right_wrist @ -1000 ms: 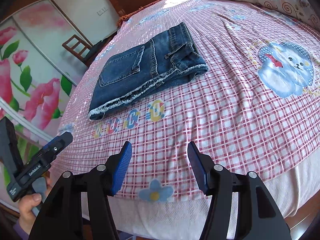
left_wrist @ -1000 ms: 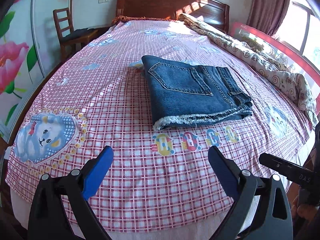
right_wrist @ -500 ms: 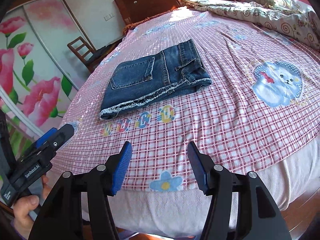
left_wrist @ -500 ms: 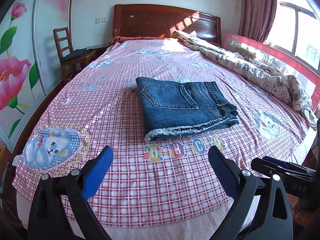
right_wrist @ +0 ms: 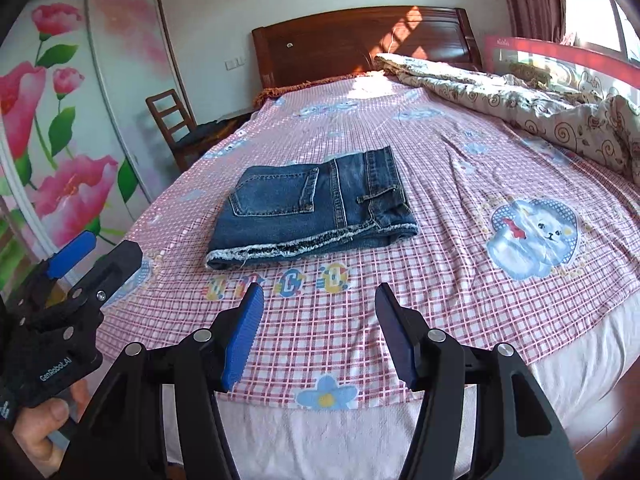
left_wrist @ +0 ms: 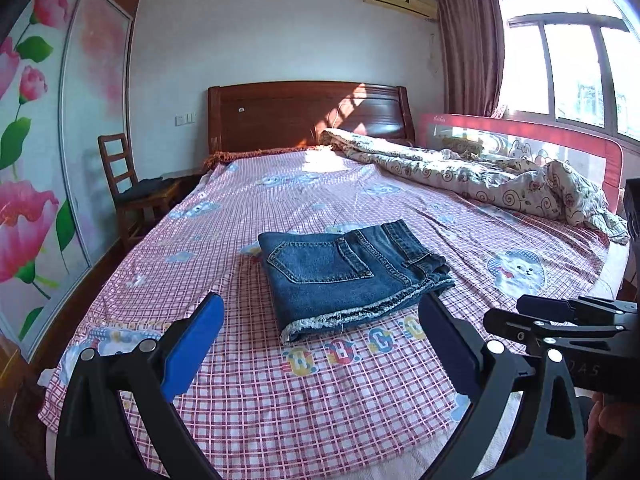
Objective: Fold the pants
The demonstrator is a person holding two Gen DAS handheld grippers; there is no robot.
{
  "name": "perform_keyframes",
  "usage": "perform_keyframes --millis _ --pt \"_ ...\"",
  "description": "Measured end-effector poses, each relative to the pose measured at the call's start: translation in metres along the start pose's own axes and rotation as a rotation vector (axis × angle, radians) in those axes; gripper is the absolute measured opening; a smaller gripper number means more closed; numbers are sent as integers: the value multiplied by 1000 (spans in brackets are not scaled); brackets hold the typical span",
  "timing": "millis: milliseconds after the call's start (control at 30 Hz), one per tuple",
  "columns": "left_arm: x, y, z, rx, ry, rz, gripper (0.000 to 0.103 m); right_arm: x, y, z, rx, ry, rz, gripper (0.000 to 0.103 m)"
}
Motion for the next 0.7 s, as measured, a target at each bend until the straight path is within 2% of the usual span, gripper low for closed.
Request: perform_keyframes --millis 67,100,133,167,367,567,633,700 --pt "3 2 4 30 8 -29 98 0 5 6 33 -6 4 57" --pt "4 3 6 40 11 -42 98 0 8 8 49 -9 6 61" --pt "5 4 8 53 10 -54 98 1 11 11 65 -11 5 75" --pt "6 6 10 66 10 -62 98 2 13 13 86 -15 2 77" --pt "6 15 18 132 10 -85 98 6 25 29 194 -4 -6 77" --pt "-5 18 20 188 15 -48 98 9 24 37 270 -42 32 77" --pt "-4 16 20 205 0 -35 98 9 19 35 271 -46 48 77" --pt "2 12 19 221 -53 -36 98 9 13 34 278 -50 59 77"
Point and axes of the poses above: each gripper's, at about its wrist camera, not at the fingertips, and z roughly against the way its jaws point, x to its right, y to its top, the point moved 9 cm from there along -z, roughly the way its jaws point, and after that the axes turned 12 degrees about -y, right-handed, at the moved point
